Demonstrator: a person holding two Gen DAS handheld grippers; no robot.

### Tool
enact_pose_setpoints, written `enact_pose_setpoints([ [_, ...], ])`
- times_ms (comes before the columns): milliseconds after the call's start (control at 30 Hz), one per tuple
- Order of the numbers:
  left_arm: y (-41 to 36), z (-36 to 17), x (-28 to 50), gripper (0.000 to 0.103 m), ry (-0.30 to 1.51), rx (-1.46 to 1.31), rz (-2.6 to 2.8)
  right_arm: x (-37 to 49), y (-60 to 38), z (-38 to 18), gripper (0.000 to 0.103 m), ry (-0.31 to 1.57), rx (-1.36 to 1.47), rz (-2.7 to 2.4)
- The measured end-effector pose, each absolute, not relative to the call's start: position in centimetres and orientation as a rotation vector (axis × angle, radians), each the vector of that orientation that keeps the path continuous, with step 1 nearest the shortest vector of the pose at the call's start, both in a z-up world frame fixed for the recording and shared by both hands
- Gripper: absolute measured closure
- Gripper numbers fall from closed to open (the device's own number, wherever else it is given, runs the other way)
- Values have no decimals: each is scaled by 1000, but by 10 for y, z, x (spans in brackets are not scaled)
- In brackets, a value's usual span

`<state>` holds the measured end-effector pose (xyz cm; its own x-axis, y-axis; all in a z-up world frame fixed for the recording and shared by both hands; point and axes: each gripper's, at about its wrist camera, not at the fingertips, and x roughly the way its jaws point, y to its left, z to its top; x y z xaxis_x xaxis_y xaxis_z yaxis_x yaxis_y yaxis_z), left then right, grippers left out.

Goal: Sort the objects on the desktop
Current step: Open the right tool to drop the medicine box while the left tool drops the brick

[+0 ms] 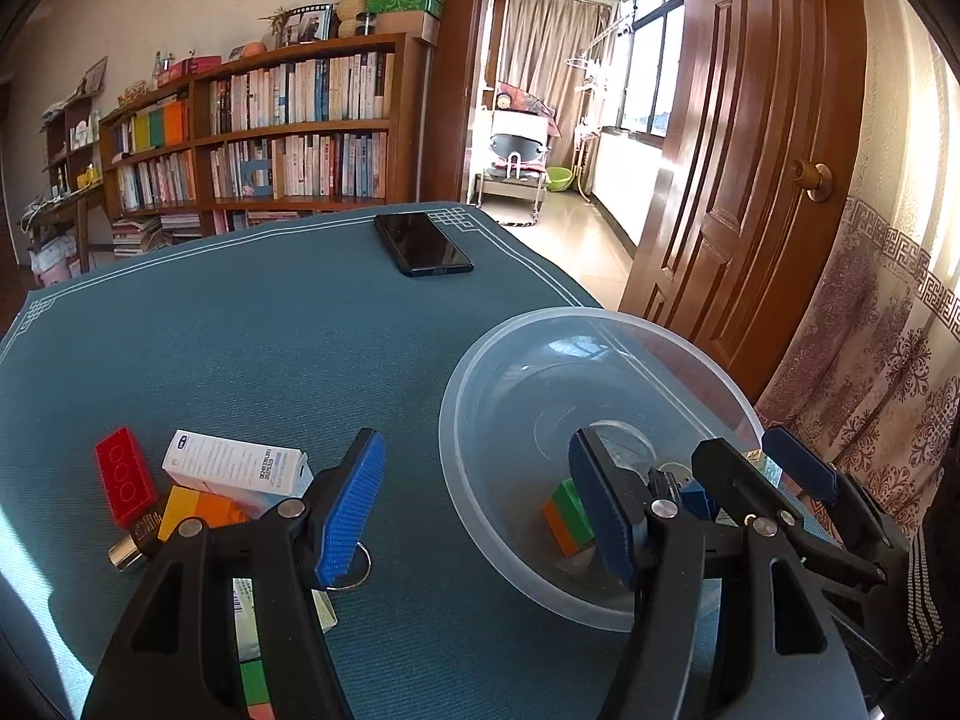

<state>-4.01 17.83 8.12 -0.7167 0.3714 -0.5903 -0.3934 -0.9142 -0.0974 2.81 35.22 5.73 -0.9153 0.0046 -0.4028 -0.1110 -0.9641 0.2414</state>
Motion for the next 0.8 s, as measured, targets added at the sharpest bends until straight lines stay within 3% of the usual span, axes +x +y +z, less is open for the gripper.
enact_pose_setpoints([
  [633, 137, 86, -28, 35, -33, -870, 2638, 53, 313, 55, 19, 94, -835, 3142],
  [800, 123, 87, -24, 35, -65, -878, 2662, 38, 313, 46, 19, 29, -943, 2973],
])
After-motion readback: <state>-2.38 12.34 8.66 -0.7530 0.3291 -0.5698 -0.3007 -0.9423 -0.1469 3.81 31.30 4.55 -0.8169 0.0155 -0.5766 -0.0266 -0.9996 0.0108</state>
